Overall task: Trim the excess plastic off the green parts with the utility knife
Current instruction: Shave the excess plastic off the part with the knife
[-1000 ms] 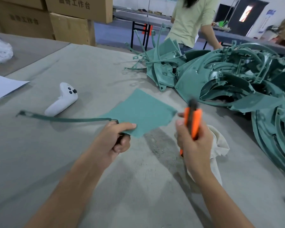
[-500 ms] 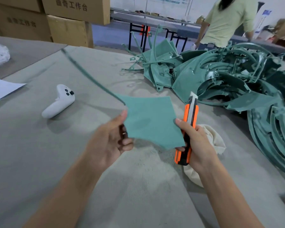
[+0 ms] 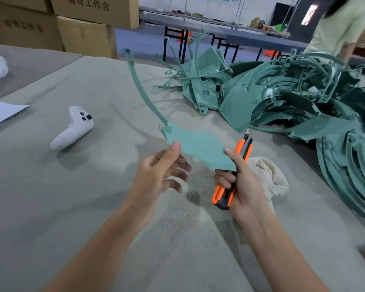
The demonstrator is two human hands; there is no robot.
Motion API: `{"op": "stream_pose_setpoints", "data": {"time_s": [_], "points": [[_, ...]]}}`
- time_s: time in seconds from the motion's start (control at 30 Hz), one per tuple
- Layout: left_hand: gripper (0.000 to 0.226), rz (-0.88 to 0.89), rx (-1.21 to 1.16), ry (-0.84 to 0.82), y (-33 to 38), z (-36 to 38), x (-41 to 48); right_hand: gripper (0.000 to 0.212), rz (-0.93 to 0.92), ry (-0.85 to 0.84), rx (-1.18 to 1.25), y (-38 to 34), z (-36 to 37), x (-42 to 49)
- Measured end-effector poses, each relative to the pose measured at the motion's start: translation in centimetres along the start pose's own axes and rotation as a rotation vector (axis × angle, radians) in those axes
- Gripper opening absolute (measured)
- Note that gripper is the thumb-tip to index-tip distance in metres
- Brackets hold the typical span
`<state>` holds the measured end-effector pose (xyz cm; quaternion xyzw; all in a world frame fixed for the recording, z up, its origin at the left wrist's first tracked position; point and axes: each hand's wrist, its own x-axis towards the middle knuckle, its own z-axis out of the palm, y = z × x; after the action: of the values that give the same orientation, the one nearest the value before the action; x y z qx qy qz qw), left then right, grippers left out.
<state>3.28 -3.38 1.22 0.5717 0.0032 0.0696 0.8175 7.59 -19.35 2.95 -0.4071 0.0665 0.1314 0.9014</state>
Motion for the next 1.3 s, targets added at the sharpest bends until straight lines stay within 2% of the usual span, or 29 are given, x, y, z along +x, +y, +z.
{"op": "stream_pose_setpoints", "data": {"time_s": [0.07, 0.17, 0.23, 0.37, 0.53, 0.6, 0.67, 0.8, 1.0, 1.3], "points": [[0.049, -0.099, 0.031, -0.132, 0.1, 0.1, -0.2, 0.016, -0.001, -0.007, -0.091, 0.4, 0.2, 0.0], [0.022, -0.144, -0.009, -0.176, 0.0, 0.5, -0.5, 0.026, -0.032, -0.052, -0.259, 1.0, 0.2, 0.0], [0.012, -0.154, -0.065, -0.121, 0.1, 0.8, -0.6, 0.031, -0.055, -0.109, -0.325, 1.2, 0.4, -0.2], [0.021, -0.113, -0.186, 0.123, 0.0, 1.2, -0.1, 0.038, -0.171, -0.128, -0.468, 1.3, 0.1, -0.5], [0.040, -0.081, -0.323, 0.377, 0.2, 0.1, 0.9, 0.031, -0.602, -0.159, -1.025, 2.6, -0.6, -1.3], [0.044, -0.083, -0.369, 0.408, 0.2, -0.3, 1.1, 0.028, -0.696, -0.214, -1.244, 3.4, -0.7, -1.5], [0.045, -0.093, -0.402, 0.407, 0.2, -0.5, 1.2, 0.024, -0.723, -0.254, -1.358, 3.9, -0.7, -1.4], [0.041, -0.158, -0.472, 0.370, 0.0, -0.2, 1.2, 0.019, -0.727, -0.244, -1.468, 4.6, -0.9, -0.7], [0.033, -0.250, -0.557, 0.232, 0.0, -0.2, 0.9, 0.022, -0.742, -0.188, -1.477, 4.2, -1.0, 0.2], [0.040, -0.310, -0.620, 0.154, 0.1, -0.3, 0.8, 0.020, -0.757, -0.167, -1.492, 4.2, -1.4, 0.4]]}}
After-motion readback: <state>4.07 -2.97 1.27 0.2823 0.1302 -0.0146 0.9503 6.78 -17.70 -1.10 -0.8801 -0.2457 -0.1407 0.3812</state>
